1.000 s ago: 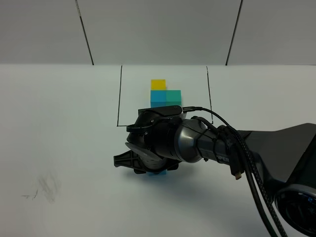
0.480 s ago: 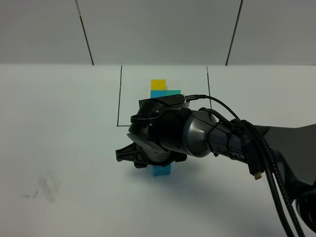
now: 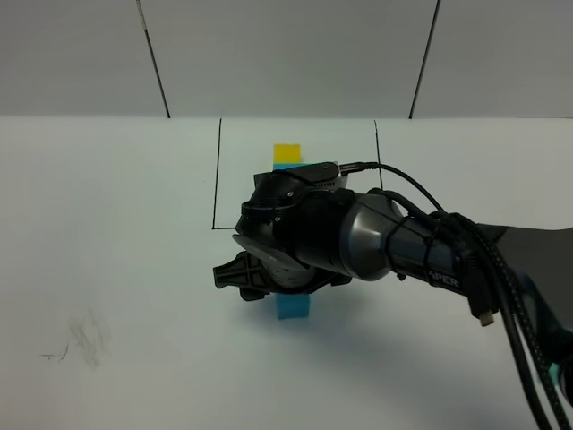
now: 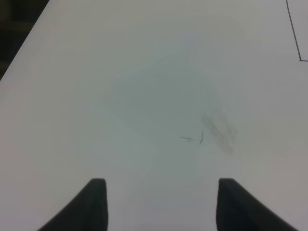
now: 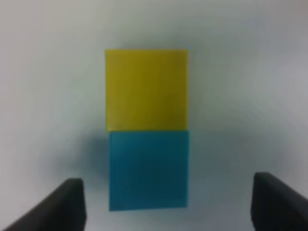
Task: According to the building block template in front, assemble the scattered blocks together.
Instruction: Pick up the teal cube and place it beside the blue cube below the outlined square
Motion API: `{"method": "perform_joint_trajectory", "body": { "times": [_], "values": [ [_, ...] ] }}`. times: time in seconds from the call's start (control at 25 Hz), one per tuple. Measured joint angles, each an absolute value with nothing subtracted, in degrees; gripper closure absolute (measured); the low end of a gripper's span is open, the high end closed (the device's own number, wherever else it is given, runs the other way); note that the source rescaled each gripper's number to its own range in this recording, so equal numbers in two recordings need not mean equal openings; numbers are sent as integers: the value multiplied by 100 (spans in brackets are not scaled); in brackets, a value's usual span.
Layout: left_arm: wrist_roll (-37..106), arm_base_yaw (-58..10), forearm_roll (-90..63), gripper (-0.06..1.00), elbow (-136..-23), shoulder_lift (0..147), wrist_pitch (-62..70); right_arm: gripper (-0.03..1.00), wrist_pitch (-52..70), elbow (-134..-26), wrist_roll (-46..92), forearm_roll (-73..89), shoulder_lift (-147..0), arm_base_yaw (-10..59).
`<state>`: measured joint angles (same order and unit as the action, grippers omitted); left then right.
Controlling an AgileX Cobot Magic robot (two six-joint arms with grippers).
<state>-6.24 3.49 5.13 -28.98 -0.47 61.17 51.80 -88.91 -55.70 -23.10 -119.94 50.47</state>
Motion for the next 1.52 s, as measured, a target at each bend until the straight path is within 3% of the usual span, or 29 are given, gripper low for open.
{"method": "perform_joint_trajectory", "body": {
  "times": [0.12,0.2,0.36,0.68,0.8,1.2,1.36,1.52],
  "values": [
    [-624,349,513,82,-2898,-47,6117,10,5583,-8891,-5376,-2441,-11706,5047],
    [-624,349,513,82,-2898,-47,6117,2,6062,-8891,-5306,-2677,-11563,5047],
    [-624,349,513,82,-2898,-47,6117,-3,6829,-8857,-4987,-3122,-11138,5005],
    [-606,349,513,82,-2898,-47,6117,-3,6909,-8444,-3390,-3164,-9440,4437],
    [-611,349,513,82,-2898,-47,6117,6,6928,-8263,-2815,-3176,-8887,3973],
    [-611,349,513,82,-2898,-47,6117,60,6968,-8004,-2050,-2651,-7319,2293],
    [-611,349,513,82,-2898,-47,6117,74,6955,-7416,-2047,-2699,-6576,2169],
    [-611,349,513,82,-2898,-47,6117,80,6997,-6368,-2007,-3029,-5871,2138]
  ]
}}
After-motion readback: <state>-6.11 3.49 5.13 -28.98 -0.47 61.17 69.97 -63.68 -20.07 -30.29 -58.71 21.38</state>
